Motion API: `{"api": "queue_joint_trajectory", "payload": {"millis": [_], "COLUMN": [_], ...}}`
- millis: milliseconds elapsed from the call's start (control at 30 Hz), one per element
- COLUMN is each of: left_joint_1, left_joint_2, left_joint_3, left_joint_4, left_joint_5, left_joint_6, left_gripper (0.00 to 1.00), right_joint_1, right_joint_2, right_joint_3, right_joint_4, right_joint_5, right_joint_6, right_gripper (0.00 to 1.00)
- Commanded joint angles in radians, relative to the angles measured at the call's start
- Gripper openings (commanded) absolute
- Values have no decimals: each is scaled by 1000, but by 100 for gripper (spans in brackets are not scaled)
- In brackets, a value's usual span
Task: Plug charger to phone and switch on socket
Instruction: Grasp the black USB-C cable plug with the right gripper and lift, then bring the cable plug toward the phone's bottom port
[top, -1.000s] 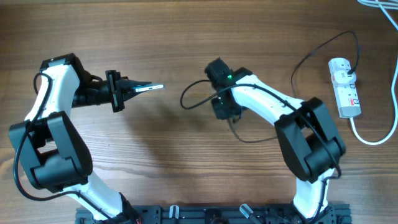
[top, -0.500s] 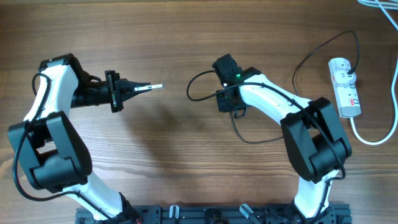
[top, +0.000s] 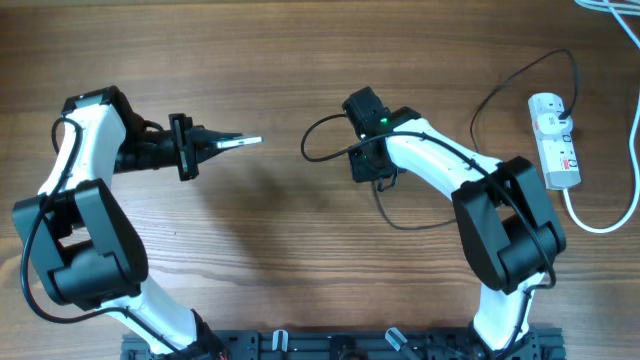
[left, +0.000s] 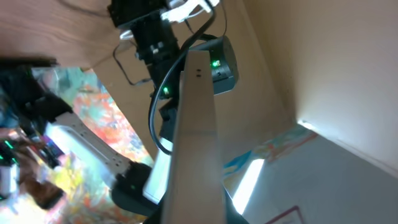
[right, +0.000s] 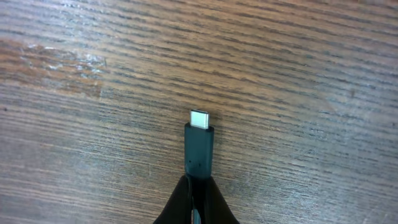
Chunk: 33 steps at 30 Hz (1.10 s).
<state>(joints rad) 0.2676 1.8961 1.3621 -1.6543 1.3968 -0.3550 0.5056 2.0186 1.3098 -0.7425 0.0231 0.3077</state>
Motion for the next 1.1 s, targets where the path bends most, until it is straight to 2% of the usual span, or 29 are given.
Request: {"api": "queue_joint_trajectory", "payload": {"millis": [0,100,167,267,400,533,667,767,867,933,1067], "left_joint_1": [6,5,5,-13,-67,-110,-152,-189,-230,-246,-245], "left_joint_2": [-19,-19,-19,-19,-19,-19,-19,-19,-19,-19,-19], "left_joint_3": [-1,-1,-1,-1,-1,-1,-1,-1,-1,-1,-1], "left_joint_4": [87,167,198,308,492,637,779,792,902,969,986], "left_joint_5": [-6,-61,-115,-103,98,133,120,-23,-58,-101,-105], "left_joint_6": [147,225,246,246,244,212,209,129,62,-2,5], "left_gripper": [4,4,4,4,4,4,4,4,4,4,4], "right_joint_1": [-30,-98,-131,-131,-128,-66,30,73,103,106,106], "right_joint_2": [20,-167,-284,-389,-409,-409,-409,-409,-409,-409,-409], "right_joint_3": [-39,-39,-39,-39,-40,-39,-39,-39,-39,-39,-39], "right_joint_4": [-17,-22,-50,-129,-210,-209,-182,-143,-61,-41,-11], "right_joint_5": [-202,-438,-546,-700,-873,-899,-924,-923,-912,-831,-712], "right_joint_6": [-144,-260,-320,-422,-466,-462,-387,-333,-220,-144,-53], "right_gripper": [4,4,4,4,4,4,4,4,4,4,4]}}
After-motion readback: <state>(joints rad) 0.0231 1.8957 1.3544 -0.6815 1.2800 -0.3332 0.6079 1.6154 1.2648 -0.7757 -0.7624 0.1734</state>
